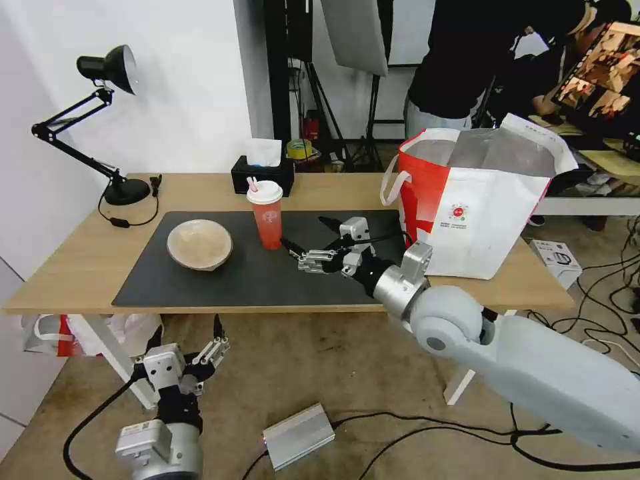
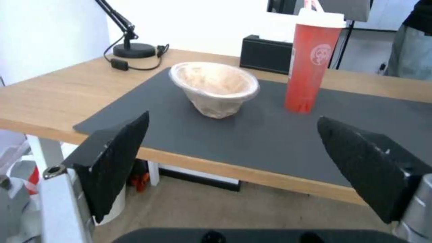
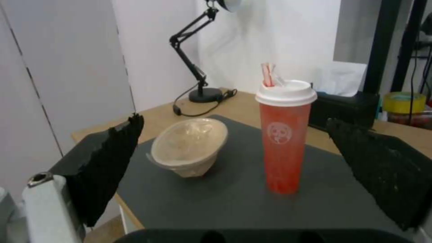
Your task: Pick up the trash from the table and place it into the takeout bag.
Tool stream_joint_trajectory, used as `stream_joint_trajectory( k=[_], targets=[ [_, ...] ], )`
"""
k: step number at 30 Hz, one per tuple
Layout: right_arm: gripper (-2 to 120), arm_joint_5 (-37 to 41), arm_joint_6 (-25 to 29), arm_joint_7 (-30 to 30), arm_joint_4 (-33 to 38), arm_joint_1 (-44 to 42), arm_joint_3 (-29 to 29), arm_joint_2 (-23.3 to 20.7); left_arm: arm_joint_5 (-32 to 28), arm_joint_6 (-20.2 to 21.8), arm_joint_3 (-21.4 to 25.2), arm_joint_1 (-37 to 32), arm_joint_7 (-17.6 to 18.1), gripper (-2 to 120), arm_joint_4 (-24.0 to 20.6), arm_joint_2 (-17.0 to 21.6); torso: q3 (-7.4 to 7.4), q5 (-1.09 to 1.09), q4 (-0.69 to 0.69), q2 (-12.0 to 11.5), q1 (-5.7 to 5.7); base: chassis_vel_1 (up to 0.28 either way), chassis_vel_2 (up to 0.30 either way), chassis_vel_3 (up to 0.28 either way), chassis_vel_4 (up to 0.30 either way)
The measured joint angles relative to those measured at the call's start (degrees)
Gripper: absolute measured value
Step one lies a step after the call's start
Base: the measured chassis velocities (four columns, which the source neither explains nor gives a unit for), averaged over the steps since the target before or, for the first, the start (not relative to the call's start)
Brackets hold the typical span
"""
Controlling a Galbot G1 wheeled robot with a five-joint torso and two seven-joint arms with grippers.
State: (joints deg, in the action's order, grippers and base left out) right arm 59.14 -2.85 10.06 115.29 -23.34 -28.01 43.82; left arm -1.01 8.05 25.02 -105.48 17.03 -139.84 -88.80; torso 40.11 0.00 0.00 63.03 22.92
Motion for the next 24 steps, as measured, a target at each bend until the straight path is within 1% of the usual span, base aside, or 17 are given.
stream_joint_trajectory(
  k=[9,18,24],
  targets=[
    [100,-1.62,-1.38,1.58,-2.08,-0.15,-0.34,2.26,1.05,0.0,-0.23,0.59,0.05,100,0.69,-0.1,0.0,0.0,0.0,0.0,0.0,0.0,0.0,0.0,0.0],
    [100,-4.24,-2.88,3.81,-4.91,-0.74,0.06,7.08,1.08,0.0,-0.36,0.82,0.06,100,1.37,-0.3,0.0,0.0,0.0,0.0,0.0,0.0,0.0,0.0,0.0],
    [100,-5.07,-4.3,5.01,-6.48,-0.44,-0.06,8.74,1.01,0.0,-0.13,0.8,0.06,100,1.32,-0.07,0.0,0.0,0.0,0.0,0.0,0.0,0.0,0.0,0.0]
  ],
)
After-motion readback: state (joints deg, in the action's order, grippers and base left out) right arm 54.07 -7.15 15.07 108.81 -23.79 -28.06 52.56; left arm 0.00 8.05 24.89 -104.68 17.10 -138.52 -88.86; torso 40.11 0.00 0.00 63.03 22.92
